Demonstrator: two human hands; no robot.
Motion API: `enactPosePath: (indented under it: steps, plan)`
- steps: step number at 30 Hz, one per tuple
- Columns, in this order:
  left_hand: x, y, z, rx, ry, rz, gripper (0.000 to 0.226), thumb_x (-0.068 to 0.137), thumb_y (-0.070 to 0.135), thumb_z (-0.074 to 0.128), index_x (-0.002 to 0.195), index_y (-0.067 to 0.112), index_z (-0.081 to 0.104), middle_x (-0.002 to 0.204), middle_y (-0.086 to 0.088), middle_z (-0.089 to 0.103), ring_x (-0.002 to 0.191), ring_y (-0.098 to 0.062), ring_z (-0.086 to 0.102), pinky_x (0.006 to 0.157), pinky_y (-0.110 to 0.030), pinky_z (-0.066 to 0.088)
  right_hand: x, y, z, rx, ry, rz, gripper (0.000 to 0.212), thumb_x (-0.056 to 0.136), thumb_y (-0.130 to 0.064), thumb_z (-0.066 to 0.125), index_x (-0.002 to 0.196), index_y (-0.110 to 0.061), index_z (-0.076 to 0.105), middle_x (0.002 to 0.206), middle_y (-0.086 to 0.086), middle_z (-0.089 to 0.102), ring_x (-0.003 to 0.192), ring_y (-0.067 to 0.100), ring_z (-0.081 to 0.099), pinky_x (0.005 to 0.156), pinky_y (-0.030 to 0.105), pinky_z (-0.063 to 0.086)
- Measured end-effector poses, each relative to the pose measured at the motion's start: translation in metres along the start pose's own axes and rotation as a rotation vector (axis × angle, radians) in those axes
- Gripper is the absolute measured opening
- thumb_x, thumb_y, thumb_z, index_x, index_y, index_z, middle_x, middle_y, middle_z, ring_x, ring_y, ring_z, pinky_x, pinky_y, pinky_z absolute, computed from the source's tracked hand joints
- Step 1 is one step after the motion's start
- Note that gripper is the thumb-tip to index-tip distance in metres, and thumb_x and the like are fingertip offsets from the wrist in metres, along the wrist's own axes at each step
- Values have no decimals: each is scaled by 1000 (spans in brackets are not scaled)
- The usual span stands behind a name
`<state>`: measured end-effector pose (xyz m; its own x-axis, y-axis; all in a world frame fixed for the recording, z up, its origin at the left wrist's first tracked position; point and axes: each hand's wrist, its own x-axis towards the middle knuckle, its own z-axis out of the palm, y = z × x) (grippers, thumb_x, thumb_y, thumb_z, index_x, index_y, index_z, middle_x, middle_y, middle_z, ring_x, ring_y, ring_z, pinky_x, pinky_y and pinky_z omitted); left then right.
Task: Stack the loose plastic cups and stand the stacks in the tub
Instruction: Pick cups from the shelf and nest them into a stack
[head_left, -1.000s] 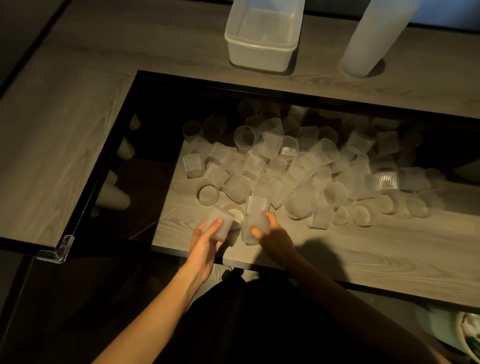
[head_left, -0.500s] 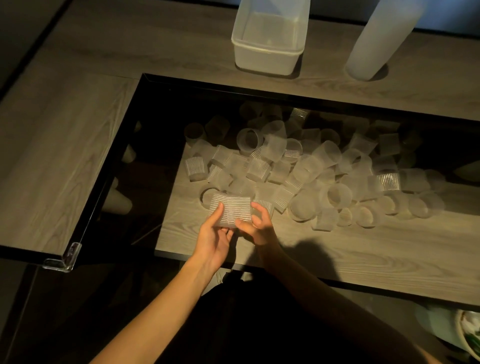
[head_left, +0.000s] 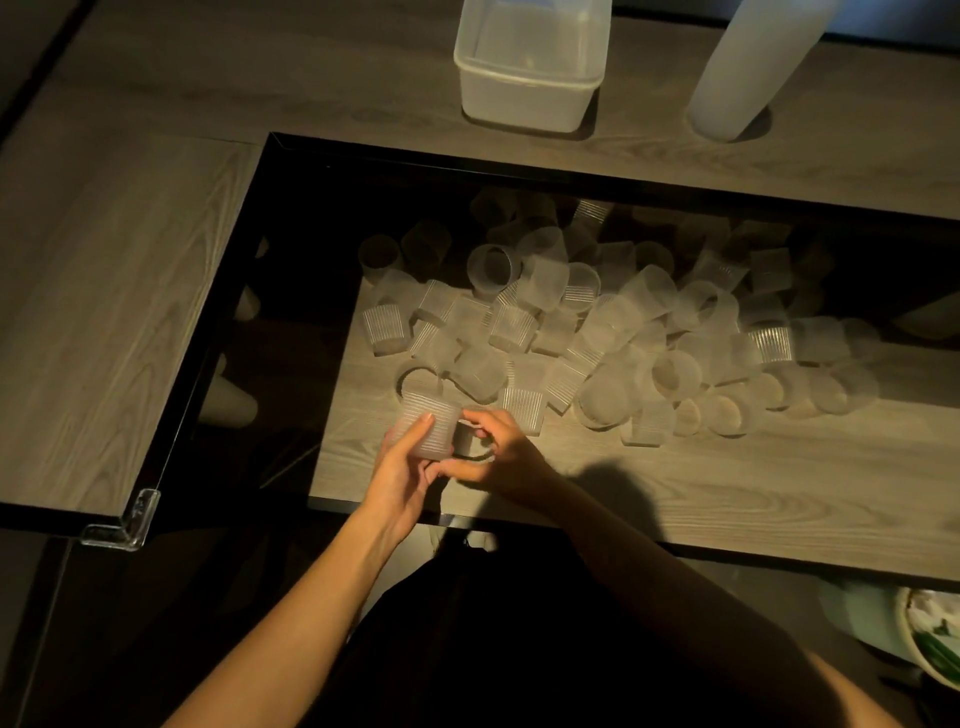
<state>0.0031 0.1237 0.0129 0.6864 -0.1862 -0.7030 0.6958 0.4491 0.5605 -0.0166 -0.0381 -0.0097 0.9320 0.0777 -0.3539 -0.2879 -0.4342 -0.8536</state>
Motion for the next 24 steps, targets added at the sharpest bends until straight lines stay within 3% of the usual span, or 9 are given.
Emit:
enactPosePath:
  steps: [2,4,8,10,13,16,19,24]
  plan:
    - [1,6,-6,9,44,3,68,81,23,76,142,3,50,124,-18,69,99,-22,74,74,-27,60,2,7,-2,-238,187,-92,54,79,-37,78,126,-17,59,118,-1,57,105,14,57,86,21,49]
    - [1,10,-12,47,54,14,62,81,27,74,135,5,54,122,-18,71,100,-20,74,73,-25,60,5,11,0,-472,278,-164,57,79,-38,76,127,-11,59,120,6,61,107,20,59,89,29,51]
    - [0,11,-21,84,47,-11,56,89,42,64,133,8,58,124,-15,71,109,-21,71,84,-29,56,19,19,13,-858,119,-226,90,69,-46,83,143,-8,47,133,19,58,117,31,58,95,42,50]
    - [0,11,-25,93,66,-19,56,91,45,62,135,10,57,126,-14,70,111,-22,70,86,-31,54,27,19,17,-981,80,-198,93,72,-47,81,147,-11,41,134,17,57,117,29,57,97,40,47]
    - [1,14,-27,124,76,-5,59,88,47,66,134,12,58,125,-14,70,112,-23,70,88,-33,52,36,16,16,-974,34,-175,85,80,-42,75,150,-12,36,134,13,53,119,27,50,100,38,41]
    - [5,15,-29,146,139,47,67,76,41,78,134,18,54,127,-14,67,113,-26,68,90,-37,53,38,14,12,-866,21,-225,91,71,-39,81,146,-7,40,126,16,55,111,30,56,95,44,51]
    - [8,18,-27,130,150,112,72,73,30,81,136,21,49,127,-11,63,113,-26,66,83,-33,58,34,12,10,-809,13,-321,90,68,-34,82,144,-7,42,122,15,57,104,28,60,87,39,56]
    - [12,18,-14,127,100,189,76,71,24,81,139,16,48,129,-12,62,111,-24,66,79,-30,59,31,0,5,-617,68,-372,91,68,-36,75,146,-7,41,123,10,56,107,25,56,90,35,50]
